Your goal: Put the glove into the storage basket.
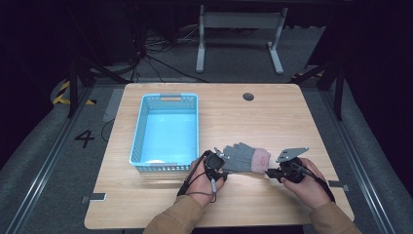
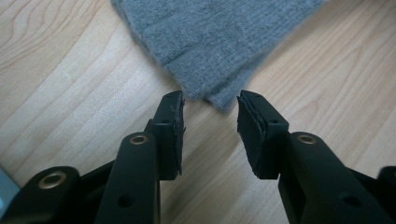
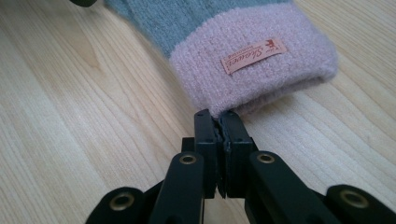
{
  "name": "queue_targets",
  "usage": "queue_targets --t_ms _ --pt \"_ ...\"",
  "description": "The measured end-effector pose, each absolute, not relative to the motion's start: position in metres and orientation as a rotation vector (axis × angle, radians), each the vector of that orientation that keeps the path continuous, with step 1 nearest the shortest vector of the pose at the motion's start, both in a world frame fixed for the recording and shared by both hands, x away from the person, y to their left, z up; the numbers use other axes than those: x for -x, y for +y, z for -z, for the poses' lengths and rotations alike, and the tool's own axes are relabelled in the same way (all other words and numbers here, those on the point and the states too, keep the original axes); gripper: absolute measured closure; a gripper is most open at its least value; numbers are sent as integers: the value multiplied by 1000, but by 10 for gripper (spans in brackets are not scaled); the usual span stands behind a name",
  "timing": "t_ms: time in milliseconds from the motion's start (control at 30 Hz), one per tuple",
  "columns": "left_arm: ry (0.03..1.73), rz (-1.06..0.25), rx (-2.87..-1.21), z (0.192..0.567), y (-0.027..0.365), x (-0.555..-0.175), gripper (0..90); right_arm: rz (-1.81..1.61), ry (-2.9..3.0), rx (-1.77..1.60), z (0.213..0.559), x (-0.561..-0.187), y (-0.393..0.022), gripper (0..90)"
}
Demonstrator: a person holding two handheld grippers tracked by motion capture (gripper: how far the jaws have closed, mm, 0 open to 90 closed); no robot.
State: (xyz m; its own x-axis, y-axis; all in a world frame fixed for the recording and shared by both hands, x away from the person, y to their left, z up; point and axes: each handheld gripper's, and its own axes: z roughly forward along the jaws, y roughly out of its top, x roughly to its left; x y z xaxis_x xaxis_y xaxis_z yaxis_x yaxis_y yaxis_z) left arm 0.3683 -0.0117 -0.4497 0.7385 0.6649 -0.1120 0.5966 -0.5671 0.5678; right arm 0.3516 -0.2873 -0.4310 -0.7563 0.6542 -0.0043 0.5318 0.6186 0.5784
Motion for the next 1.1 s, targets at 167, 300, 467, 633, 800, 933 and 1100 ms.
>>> queue_targets --t_ms 167,300,467,633,800,933,1100 --pt "976 -151 -2347 450 -16 -370 574 -837 2634 -974 431 -352 -288 875" --pt "979 -129 -2331 450 -18 -375 586 -842 2643 -960 431 -351 -288 875" --pt "990 -86 -2330 449 -18 -379 728 -843 2645 -963 431 -352 -288 875" --pt "956 -131 -2359 446 -19 -376 872 -847 2630 -954 429 -351 -289 877" --pt "939 -158 -2360 445 -18 -375 885 -832 2590 -928 425 -350 -289 882" --pt "915 -176 -2360 442 -17 -372 887 -814 2526 -879 420 -349 -288 887" --pt "889 -241 -2368 439 -19 -367 888 -806 2376 -757 409 -345 -284 892"
